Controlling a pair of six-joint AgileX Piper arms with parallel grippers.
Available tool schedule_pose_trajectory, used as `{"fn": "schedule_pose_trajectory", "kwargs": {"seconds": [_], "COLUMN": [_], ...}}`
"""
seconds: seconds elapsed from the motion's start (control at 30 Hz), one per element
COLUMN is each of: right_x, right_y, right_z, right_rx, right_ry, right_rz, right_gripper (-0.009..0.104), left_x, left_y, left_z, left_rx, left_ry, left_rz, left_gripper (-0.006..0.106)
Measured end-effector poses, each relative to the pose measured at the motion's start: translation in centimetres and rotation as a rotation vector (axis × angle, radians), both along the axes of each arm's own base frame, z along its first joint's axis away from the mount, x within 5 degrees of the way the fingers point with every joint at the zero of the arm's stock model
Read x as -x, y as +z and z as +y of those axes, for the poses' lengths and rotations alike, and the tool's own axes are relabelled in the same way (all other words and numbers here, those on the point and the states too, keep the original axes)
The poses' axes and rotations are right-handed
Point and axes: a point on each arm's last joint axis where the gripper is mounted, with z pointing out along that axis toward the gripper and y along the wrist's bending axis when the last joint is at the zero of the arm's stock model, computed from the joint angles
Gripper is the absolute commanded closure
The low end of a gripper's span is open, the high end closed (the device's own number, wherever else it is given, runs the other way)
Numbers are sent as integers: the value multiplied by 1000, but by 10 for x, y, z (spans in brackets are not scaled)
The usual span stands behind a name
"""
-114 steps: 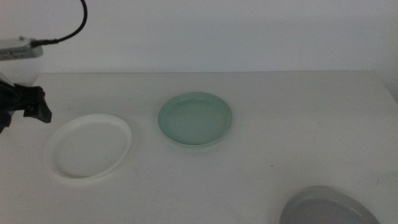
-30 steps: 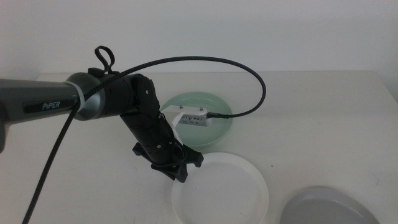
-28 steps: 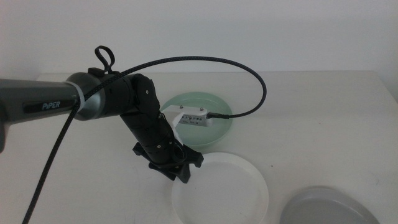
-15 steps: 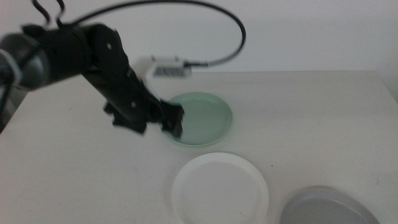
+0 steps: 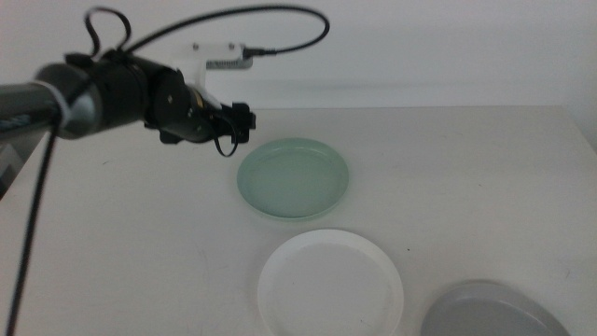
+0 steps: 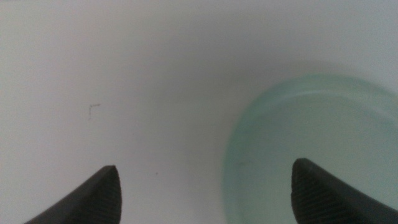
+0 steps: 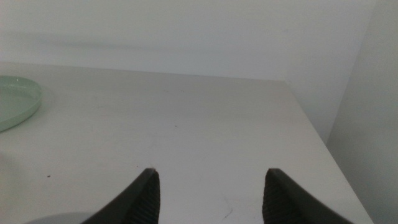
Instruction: Stack the three bowls on top of each other.
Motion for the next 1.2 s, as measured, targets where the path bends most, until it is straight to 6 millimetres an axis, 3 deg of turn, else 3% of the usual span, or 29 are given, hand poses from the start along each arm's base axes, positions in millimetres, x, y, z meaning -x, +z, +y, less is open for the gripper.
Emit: {"fn": "schedule_pose_trajectory", "kwargs": {"seconds": [0.27, 0.43, 0.63, 0.83, 1.0, 1.1, 1.2], "right_x": [0, 0, 0, 0, 0, 0, 0], "right_y": [0, 0, 0, 0, 0, 0, 0], "right_z": [0, 0, 0, 0, 0, 0, 0], "right_rx": [0, 0, 0, 0, 0, 0, 0], "right_ry": [0, 0, 0, 0, 0, 0, 0], "right_rz": [0, 0, 0, 0, 0, 0, 0], "right_gripper": [52, 52, 52, 52, 52, 52, 52], "left_x": [-19, -20, -17, -15, -15, -15, -14], "left_y": [-56, -75, -83, -84, -84, -80, -63], "left_z": [-3, -10, -22, -27, -27, -26, -21], "left_rx": [6, -1, -5, -6, -6, -2, 5], "left_ry": [6, -7, -36, -46, -46, -42, -32], "left_rz": [26, 54, 65, 68, 70, 62, 38], "left_gripper": [-3, 11, 40, 60, 100, 101, 101]}}
